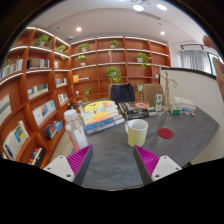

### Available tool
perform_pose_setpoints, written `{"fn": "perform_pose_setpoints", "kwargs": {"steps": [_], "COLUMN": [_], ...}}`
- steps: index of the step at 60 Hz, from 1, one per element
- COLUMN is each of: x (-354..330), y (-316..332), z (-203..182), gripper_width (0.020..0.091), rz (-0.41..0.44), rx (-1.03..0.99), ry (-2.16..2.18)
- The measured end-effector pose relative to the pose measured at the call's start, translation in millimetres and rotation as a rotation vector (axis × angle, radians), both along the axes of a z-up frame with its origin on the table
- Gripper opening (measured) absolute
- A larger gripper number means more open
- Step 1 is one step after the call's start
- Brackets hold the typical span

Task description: Pour water

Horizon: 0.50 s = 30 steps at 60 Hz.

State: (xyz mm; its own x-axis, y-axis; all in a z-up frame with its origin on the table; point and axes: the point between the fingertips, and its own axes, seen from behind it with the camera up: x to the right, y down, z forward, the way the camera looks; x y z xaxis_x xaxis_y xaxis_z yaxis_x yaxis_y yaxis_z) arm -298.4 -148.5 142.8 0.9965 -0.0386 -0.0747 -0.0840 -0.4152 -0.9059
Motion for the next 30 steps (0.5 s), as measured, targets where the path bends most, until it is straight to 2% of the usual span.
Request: {"fn": "perform_pose_setpoints", "kwargs": {"steps": [3, 11, 18, 30], "x": [-59, -119, -148, -163], "y": [-12, -3, 25, 86], "z": [-34, -61, -66, -57], "gripper_width": [0.0867, 0.0869, 0.0872, 0.0864], "rz": [0.028, 0.130, 0.187, 0.175], "rx": [0.001, -0.016, 0.018, 0.104], "ry": [0.010, 0.010, -0.006, 0.001]}}
